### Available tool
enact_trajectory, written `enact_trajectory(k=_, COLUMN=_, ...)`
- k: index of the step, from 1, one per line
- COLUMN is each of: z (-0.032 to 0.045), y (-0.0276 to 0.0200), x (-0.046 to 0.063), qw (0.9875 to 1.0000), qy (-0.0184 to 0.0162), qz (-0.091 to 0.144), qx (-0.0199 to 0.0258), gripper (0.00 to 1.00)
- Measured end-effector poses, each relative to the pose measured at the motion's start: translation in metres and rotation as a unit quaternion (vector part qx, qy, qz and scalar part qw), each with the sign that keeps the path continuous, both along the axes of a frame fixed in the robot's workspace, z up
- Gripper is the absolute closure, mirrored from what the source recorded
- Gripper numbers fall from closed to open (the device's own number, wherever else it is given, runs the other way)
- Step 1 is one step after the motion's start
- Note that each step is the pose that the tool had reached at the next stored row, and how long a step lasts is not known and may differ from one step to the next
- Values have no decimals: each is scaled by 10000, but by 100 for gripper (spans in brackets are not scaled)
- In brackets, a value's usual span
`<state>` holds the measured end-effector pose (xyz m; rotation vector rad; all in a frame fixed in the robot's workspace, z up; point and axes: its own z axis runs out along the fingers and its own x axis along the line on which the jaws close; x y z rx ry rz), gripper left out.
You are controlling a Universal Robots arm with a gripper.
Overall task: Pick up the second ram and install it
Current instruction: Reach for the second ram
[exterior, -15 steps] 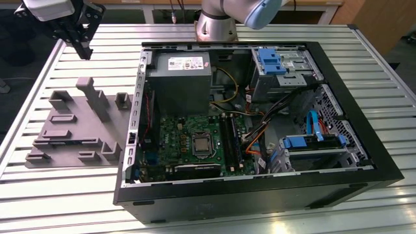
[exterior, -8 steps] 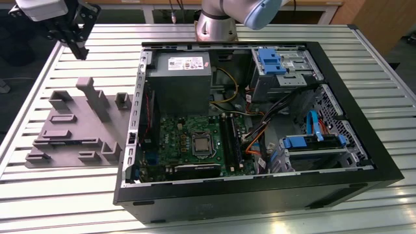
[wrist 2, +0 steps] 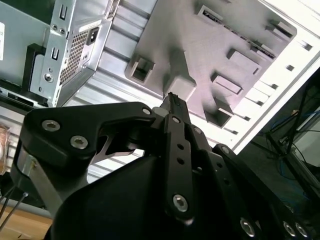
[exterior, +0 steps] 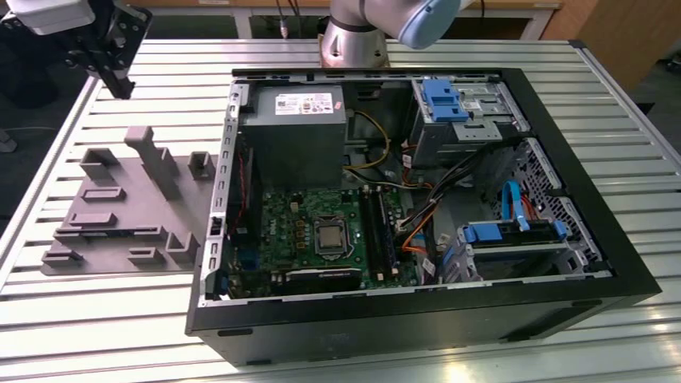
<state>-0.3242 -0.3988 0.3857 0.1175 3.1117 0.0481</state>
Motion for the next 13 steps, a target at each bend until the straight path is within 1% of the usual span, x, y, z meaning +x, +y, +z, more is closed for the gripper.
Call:
enact_trajectory(k=2, z=0, y=4, x=-2, qw=9999, qy=-9, qz=0, qx=-124, gripper=87)
enact_trajectory(k=3, z=0, y=5, x=-2, qw=9998, qy=-9, qz=0, qx=-175, gripper=87)
enact_trajectory(k=4, z=-1, y=4, x=-2, qw=9998, qy=-10, qz=0, qx=-193, gripper=87)
enact_trajectory(k=8, z=-1, y=5, x=-11, qw=9998, qy=-9, qz=-1, qx=-198, gripper=87)
enact_trajectory(k=13, z=-2, y=5, x=-70, qw=9998, qy=-9, qz=-1, qx=-198, gripper=87)
